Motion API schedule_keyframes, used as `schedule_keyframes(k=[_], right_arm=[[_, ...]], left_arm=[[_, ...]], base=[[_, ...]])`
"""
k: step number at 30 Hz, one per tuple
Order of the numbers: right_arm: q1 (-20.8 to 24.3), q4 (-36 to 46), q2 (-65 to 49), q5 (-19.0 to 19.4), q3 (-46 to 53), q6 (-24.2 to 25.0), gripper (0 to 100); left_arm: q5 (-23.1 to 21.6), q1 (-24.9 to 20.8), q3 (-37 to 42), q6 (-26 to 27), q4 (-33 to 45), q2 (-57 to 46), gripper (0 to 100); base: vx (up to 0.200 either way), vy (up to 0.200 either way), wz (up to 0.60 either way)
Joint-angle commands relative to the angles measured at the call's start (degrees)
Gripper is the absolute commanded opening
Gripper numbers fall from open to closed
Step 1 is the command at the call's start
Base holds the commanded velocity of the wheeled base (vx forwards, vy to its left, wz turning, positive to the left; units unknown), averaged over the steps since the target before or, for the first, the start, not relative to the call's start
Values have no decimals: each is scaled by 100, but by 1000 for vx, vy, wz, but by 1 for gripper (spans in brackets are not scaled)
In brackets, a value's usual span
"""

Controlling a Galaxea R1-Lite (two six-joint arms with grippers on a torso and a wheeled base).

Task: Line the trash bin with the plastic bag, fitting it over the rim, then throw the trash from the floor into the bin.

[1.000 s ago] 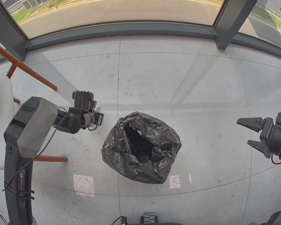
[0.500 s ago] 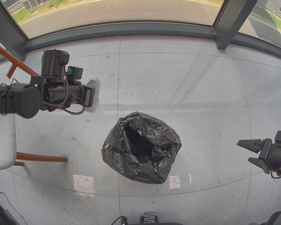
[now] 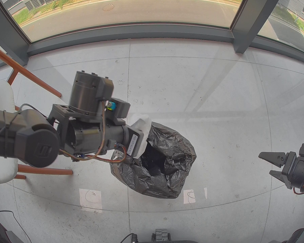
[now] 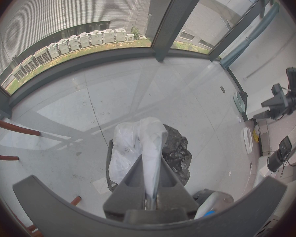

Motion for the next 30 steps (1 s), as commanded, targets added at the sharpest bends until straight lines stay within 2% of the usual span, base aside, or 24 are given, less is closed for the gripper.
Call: schedule_keyframes(k=[1, 4, 11, 16, 23, 30], right_arm=[[0, -22, 4, 0, -115, -10, 100], [-9, -162, 13, 0, -106, -2, 100], [-79, -241, -5, -9, -62, -2, 100], [-79, -250, 4, 0, -71, 7, 100], [-132, -250, -5, -9, -62, -2, 100], [-220, -241, -84, -9, 43, -2, 100]], left_arm=[[21, -244, 12, 34, -281, 836, 0], [30, -253, -111, 52, -527, 1205, 0], [30, -244, -234, 52, -553, 1530, 0], [206, -226, -278, 43, -571, 1802, 0], [214, -226, -480, 43, -518, 1881, 0], [223, -253, -155, 17, -527, 1477, 0]], base=[[0, 0, 0], [0, 0, 0], [0, 0, 0], [0, 0, 0], [0, 0, 0], [0, 0, 0]])
